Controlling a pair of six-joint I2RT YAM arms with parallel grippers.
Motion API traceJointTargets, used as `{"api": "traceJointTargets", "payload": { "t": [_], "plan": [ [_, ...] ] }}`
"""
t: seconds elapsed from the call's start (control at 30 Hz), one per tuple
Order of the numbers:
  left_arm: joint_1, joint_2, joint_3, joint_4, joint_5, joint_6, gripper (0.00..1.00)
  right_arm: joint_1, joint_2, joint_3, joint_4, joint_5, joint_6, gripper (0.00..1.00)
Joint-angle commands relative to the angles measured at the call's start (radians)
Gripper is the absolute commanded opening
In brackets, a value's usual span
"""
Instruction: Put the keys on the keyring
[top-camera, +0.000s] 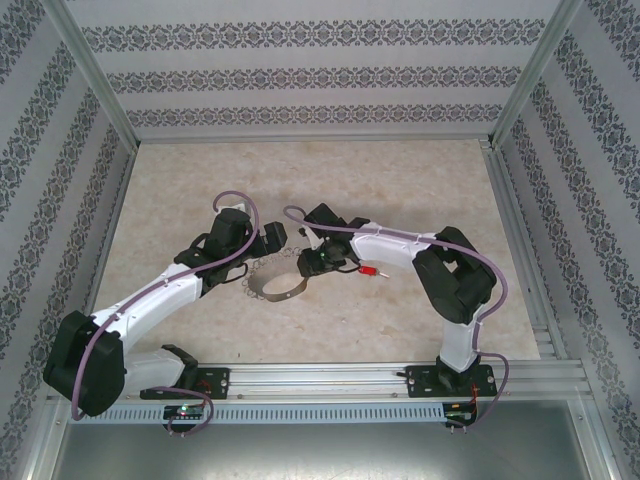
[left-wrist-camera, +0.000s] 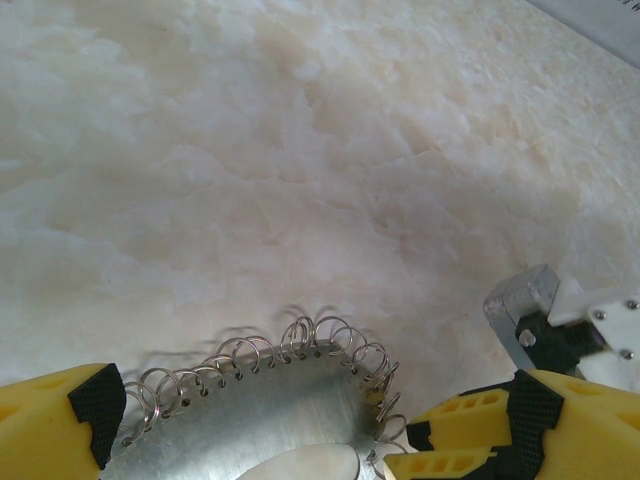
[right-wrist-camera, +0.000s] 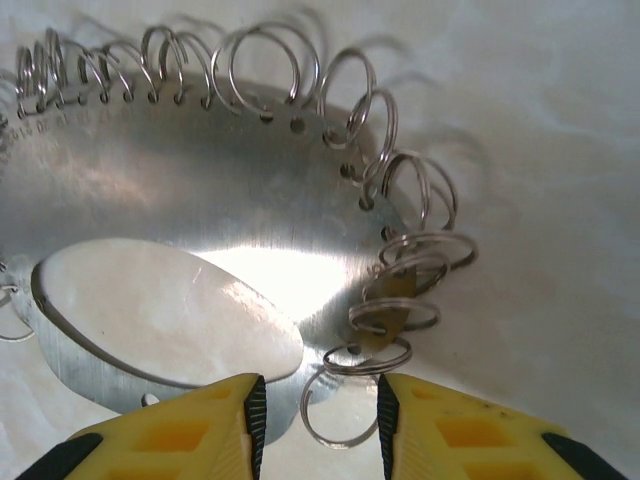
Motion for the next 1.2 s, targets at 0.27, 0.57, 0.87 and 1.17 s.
{"api": "traceJointTargets", "payload": {
  "t": [0.27, 0.57, 0.87, 1.17],
  "plan": [
    [0.008, -0.004, 0.018, 0.010, -0.004, 0.009, 1.00, -0.021, 0.034, 0.050, 0.015, -0.034, 0.004, 0.38],
    [0.008, -0.010, 0.020, 0.006, -0.001, 0.007, 1.00, -0.029, -0.060, -0.003, 0.004, -0.036, 0.008, 0.38],
    [0.008, -0.021, 0.013, 0.005, -0.004, 0.008, 1.00, -0.027, -0.121, -0.101, -0.027, 0.011, -0.056, 0.38],
    [0.008, -0.016, 0.005, 0.003, 0.035, 0.003, 1.00, -0.014, -0.160, -0.137, 0.008, 0.036, 0.049, 0.44]
  ]
}}
